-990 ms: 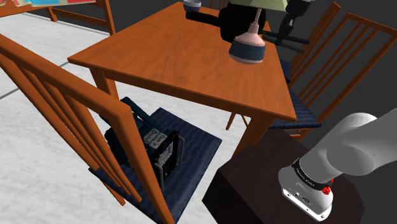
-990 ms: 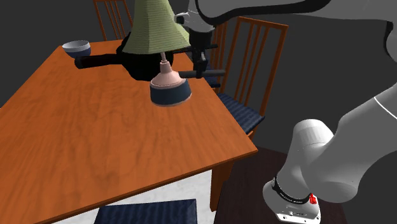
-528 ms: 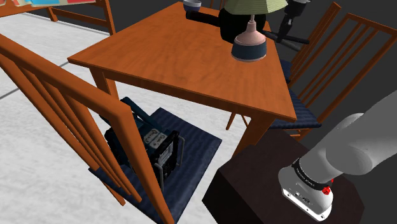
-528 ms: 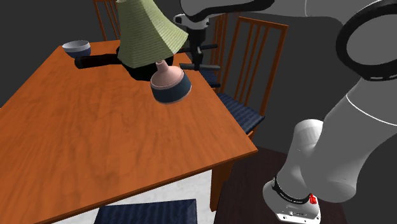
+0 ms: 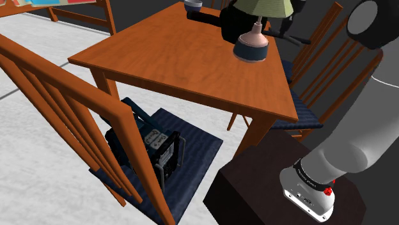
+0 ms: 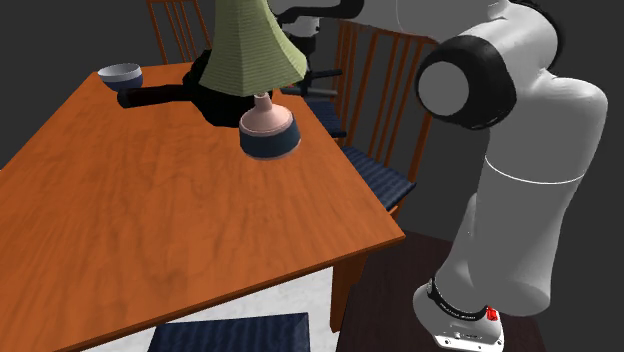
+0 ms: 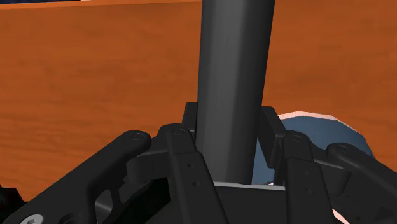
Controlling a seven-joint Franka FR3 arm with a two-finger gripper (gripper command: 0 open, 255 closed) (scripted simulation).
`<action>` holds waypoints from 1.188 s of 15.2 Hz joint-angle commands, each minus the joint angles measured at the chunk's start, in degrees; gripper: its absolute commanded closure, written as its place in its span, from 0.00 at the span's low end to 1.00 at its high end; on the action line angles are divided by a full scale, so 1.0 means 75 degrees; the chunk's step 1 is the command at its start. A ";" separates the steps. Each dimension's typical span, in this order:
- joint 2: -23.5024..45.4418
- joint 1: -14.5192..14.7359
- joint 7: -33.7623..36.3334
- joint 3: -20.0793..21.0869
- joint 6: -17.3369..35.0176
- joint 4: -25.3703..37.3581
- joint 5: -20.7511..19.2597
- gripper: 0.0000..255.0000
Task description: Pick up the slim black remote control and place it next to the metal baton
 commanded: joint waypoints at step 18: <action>0.2856 -0.1645 -0.1058 0.0033 -0.0310 0.2836 0.1564 1.00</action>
